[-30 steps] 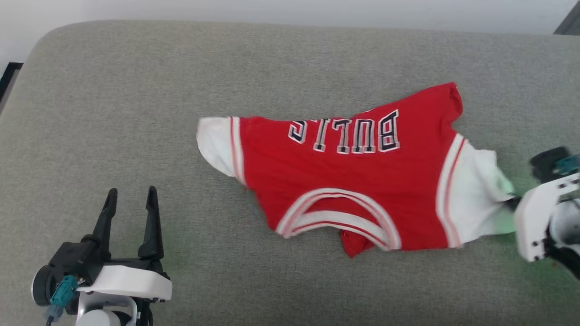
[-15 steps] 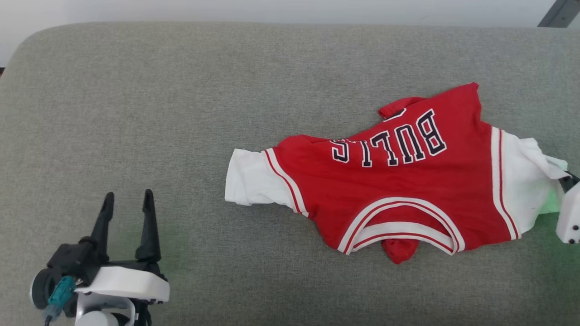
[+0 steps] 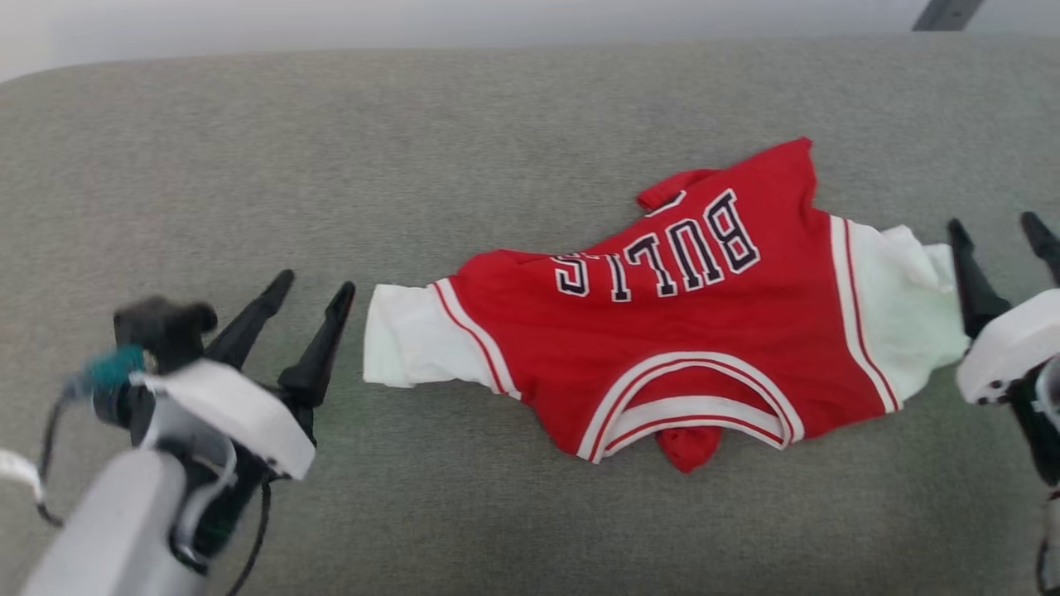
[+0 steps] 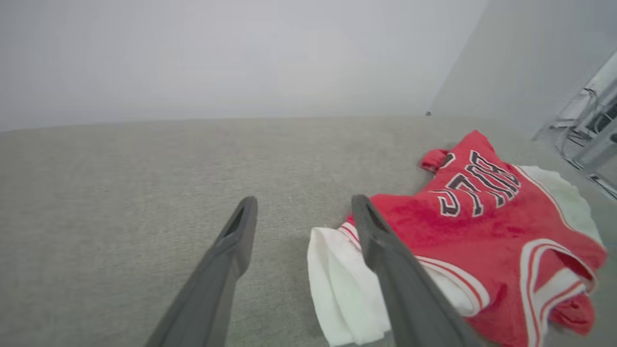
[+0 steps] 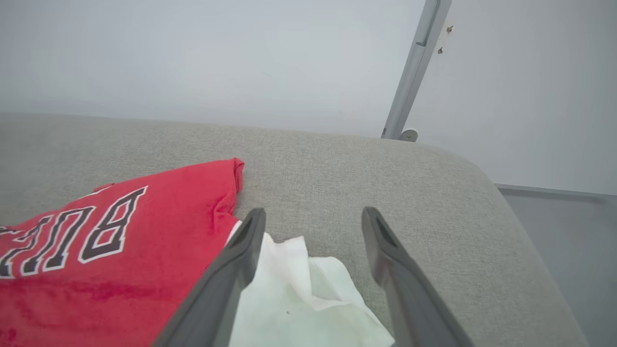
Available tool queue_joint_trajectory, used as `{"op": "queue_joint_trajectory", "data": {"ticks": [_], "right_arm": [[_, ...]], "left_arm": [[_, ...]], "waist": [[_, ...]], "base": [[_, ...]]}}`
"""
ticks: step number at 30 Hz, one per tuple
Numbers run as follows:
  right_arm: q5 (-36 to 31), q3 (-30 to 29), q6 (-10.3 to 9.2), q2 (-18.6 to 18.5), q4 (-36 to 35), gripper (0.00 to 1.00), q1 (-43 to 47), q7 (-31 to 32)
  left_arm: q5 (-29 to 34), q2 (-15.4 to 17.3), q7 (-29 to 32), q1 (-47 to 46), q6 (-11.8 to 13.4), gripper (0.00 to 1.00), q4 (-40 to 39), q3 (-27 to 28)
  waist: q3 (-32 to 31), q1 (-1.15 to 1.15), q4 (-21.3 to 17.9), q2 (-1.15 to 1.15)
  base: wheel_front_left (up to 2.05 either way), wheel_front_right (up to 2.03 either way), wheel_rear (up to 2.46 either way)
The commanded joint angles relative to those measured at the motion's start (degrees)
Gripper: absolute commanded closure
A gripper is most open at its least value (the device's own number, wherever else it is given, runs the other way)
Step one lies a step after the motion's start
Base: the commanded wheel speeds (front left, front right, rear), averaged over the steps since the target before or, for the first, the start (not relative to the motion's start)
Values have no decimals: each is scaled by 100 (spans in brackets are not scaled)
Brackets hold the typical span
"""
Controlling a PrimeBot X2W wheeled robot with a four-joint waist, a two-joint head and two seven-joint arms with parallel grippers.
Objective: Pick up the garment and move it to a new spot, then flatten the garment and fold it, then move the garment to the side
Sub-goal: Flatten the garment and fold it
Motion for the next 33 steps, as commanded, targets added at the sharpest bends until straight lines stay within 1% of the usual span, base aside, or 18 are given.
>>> {"op": "queue_joint_trajectory", "data": {"ticks": [1, 2, 3, 4, 5, 7, 8, 10, 13, 16, 17, 19, 21, 23, 27, 28, 30, 33], "right_arm": [[-46, 1, -14, 98, -87, 0, 101, -46], [-84, 5, -14, 169, -168, 0, 131, -47], [-99, 16, -14, 238, -250, 0, 157, -44], [-131, 37, -14, 301, -320, 0, 185, -41], [-135, 62, -14, 371, -382, 0, 202, -35], [-169, 93, -14, 465, -463, 0, 247, -29], [-180, 111, -14, 495, -488, 0, 265, -24], [-187, 106, -14, 564, -515, 0, 305, -20], [-212, 106, -14, 625, -555, 0, 321, -15], [-225, 95, -14, 679, -584, 0, 351, -42], [-231, 80, -14, 695, -593, 0, 362, -54], [-245, 65, -14, 740, -608, 0, 373, -82], [-269, 55, -14, 778, -616, 0, 405, -105], [-284, 63, -14, 806, -604, 0, 427, -139], [-297, 76, -14, 877, -561, 0, 435, -188], [-296, 94, -14, 914, -536, 0, 434, -206], [-306, 133, -14, 947, -514, 0, 401, -215], [-326, 177, -14, 988, -496, 0, 330, -254]], "left_arm": [[-362, 153, 297, -154, 7, 0, -26, -132], [-810, 278, 660, -286, 7, 0, -53, -293], [-1142, 470, 1042, -424, 7, 0, -43, -408], [-1374, 697, 1379, -573, 7, 0, -39, -533], [-1636, 835, 1698, -694, 7, 0, 13, -622], [-2171, 957, 2354, -880, 6, 0, 159, -810], [-2354, 1069, 2685, -994, 6, 0, 235, -908], [-2671, 1209, 3129, -1222, 6, 0, 420, -996], [-3078, 1276, 3704, -1371, 5, 0, 679, -1148], [-3075, 1358, 3935, -1516, 5, 0, 850, -1329], [-3131, 1349, 3948, -1541, 5, 13, 891, -1375], [-3190, 1380, 3860, -1620, 5, 100, 982, -1368], [-3337, 1360, 3730, -1675, 5, 100, 1014, -1317], [-3328, 1445, 3487, -1789, 5, 100, 1097, -1222], [-3184, 1536, 2975, -2087, 5, 100, 1286, -1110], [-3109, 1554, 2741, -2292, 5, 100, 1402, -1063], [-2917, 1592, 2511, -2511, 6, 100, 1585, -1058], [-2776, 1537, 2271, -2834, 11, 100, 1958, -1031]], "waist": [[50, 0, -110, 0], [75, 0, -165, 0], [97, 0, -222, 0], [126, 0, -282, 0], [158, 0, -339, 0], [208, 0, -443, 0], [238, 0, -499, 0], [279, 0, -593, 0], [336, 0, -724, 0], [378, 0, -822, 0], [390, 0, -850, 0], [406, 0, -896, 0], [409, 0, -925, 0], [416, 0, -951, 0], [434, 0, -962, 0], [455, 0, -952, 0], [494, 0, -951, 0], [557, 0, -971, 0]], "base": [[0, 0, 0], [0, 0, 0], [0, 0, 0], [0, 0, 0], [0, 0, 0], [0, 0, 0], [0, 0, 0], [0, 0, 0], [0, 0, 0], [0, 0, 0], [0, 0, 0], [0, 0, 0], [0, 0, 0], [0, 0, 0], [0, 0, 0], [0, 0, 0], [0, 0, 0], [0, 0, 0]]}}
